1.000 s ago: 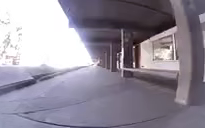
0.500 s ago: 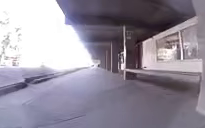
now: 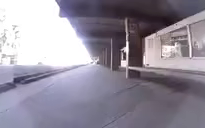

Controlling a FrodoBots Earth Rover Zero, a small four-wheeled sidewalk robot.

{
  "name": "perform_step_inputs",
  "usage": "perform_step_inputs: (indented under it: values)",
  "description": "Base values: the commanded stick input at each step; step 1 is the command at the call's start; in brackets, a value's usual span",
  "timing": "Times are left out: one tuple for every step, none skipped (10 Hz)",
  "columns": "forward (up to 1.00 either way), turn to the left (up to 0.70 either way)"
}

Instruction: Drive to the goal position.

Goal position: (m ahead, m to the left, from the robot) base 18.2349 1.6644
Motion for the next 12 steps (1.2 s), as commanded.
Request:
perform_step_inputs:
  values:
    - [0.97,0.40]
    - [0.97,0.40]
    - [0.97,0.29]
    - [0.97,0.09]
    - [0.97,0.01]
    - [0.97,0.01]
    - [0.97,0.01]
    - [0.97,0.01]
    - [0.97,0.01]
    - [0.97,0.01]
    - [0.98,0.01]
    - [0.98,0.01]
